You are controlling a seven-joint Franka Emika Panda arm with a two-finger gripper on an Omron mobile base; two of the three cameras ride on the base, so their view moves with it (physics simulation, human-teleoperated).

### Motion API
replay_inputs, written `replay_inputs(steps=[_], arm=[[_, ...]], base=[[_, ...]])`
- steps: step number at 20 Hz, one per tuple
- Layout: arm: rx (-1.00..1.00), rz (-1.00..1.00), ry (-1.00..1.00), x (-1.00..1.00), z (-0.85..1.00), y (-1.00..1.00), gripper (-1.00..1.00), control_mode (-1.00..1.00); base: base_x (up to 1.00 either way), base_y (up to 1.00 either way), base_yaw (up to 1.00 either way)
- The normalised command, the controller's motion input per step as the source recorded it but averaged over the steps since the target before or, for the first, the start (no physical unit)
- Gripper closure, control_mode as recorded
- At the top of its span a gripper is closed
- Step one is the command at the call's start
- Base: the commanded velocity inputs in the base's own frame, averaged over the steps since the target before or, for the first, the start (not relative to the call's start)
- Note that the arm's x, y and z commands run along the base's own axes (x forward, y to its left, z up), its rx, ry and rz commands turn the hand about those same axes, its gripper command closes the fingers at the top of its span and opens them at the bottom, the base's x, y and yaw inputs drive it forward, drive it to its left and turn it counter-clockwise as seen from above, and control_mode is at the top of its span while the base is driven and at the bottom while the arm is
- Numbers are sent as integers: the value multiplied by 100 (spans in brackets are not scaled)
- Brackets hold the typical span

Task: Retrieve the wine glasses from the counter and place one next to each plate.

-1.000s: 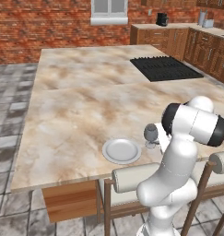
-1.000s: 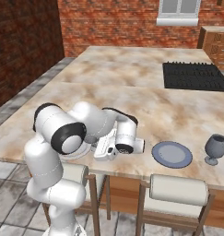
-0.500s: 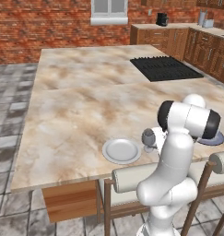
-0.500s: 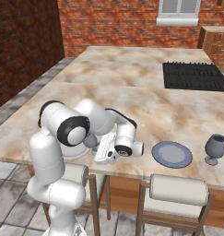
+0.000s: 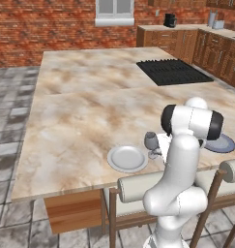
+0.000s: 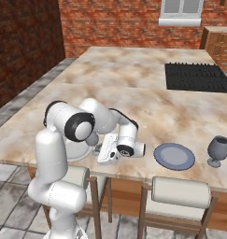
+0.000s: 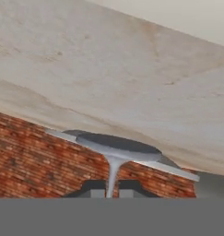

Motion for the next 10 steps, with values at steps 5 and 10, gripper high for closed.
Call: replay_inputs(steps=[5,10], arm=[[0,0,0,18,-20,-8,100,-100],[-2,1,-1,0,-39,-25,100,-100]], base=[[0,0,0],[0,0,0]])
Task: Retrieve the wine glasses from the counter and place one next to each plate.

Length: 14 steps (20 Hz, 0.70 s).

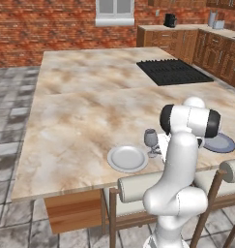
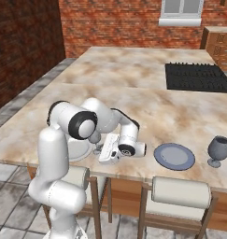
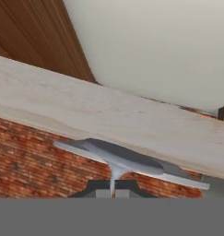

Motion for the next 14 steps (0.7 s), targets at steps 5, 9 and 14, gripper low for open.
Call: replay_inputs(steps=[5,9,14], arm=[[-4,2,-3,0,-42,-30,100,-100],[-5,0,-10,0,-21,-8,-100,-100],[-1,0,-8,-2,0,-13,-100,-100]], base=[[0,0,0],[0,0,0],[0,0,0]])
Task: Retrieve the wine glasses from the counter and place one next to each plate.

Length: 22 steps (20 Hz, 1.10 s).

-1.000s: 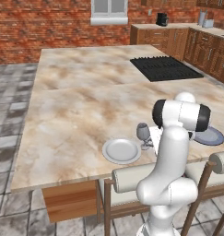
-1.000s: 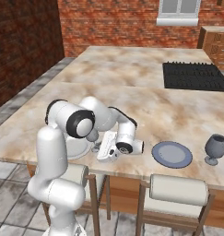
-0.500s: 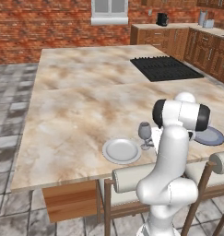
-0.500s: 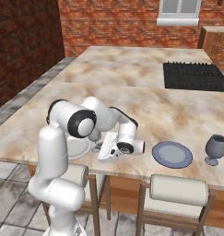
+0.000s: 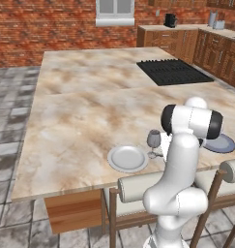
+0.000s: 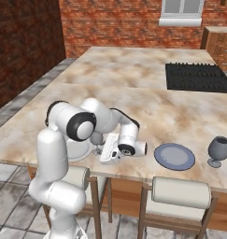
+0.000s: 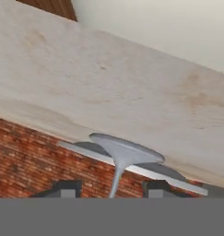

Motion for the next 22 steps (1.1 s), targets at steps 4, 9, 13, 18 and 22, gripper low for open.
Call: replay_inputs(steps=[4,9,13,18,22], arm=[[0,0,-5,-8,2,-23,-100,-100],[2,0,-2,-4,26,-33,-100,-100],[0,-4,-4,-30,73,-30,-100,-100],[0,-6,-5,-39,94,-15,-100,-100],[0,-7,-13,-40,100,-4,-100,-100]], base=[[0,0,0],[0,0,0],[0,0,0],[0,0,0],[0,0,0]])
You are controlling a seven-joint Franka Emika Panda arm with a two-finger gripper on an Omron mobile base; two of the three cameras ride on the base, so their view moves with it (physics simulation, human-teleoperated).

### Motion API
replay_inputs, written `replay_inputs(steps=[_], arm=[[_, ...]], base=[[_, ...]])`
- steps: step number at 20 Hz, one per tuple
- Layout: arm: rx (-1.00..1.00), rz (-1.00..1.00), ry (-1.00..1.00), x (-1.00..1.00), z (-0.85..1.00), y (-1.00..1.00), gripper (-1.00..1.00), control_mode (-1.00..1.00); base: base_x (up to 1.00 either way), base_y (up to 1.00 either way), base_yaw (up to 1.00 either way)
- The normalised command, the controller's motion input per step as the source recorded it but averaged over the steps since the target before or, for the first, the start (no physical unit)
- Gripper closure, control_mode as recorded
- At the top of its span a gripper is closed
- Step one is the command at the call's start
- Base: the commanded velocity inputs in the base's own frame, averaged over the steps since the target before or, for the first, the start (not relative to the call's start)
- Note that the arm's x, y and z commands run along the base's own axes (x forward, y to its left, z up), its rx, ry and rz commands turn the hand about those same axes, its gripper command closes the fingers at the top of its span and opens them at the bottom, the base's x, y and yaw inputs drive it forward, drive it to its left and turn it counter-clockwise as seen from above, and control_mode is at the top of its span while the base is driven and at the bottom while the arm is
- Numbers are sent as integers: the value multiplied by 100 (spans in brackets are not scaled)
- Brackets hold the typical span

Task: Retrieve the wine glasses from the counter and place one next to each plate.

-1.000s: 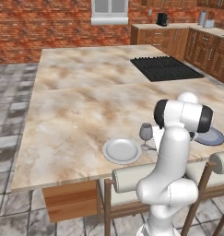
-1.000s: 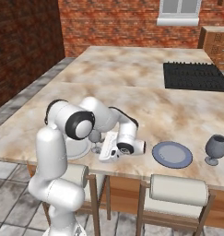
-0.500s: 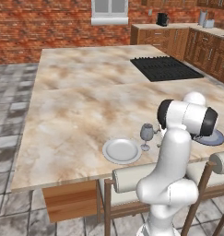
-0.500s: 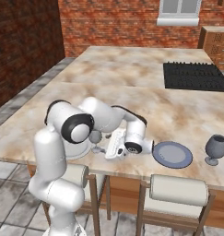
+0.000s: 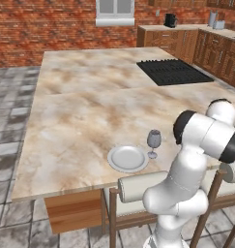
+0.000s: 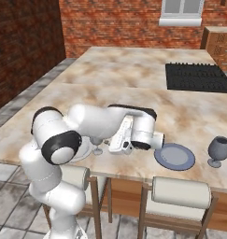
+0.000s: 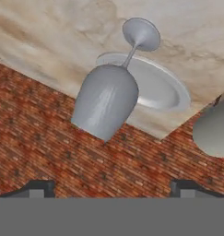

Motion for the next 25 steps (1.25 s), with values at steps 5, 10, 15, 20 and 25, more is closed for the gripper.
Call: replay_inputs(steps=[5,10,15,20,25], arm=[[-1,-3,-21,-26,100,25,-100,-100],[0,0,-17,-27,100,26,-100,-100],[0,0,-19,-59,100,27,-100,-100],[-2,0,-27,-92,98,26,-100,-100],[-2,0,-36,-100,83,52,-100,-100]], base=[[0,0,0],[0,0,0],[0,0,0],[0,0,0],[0,0,0]])
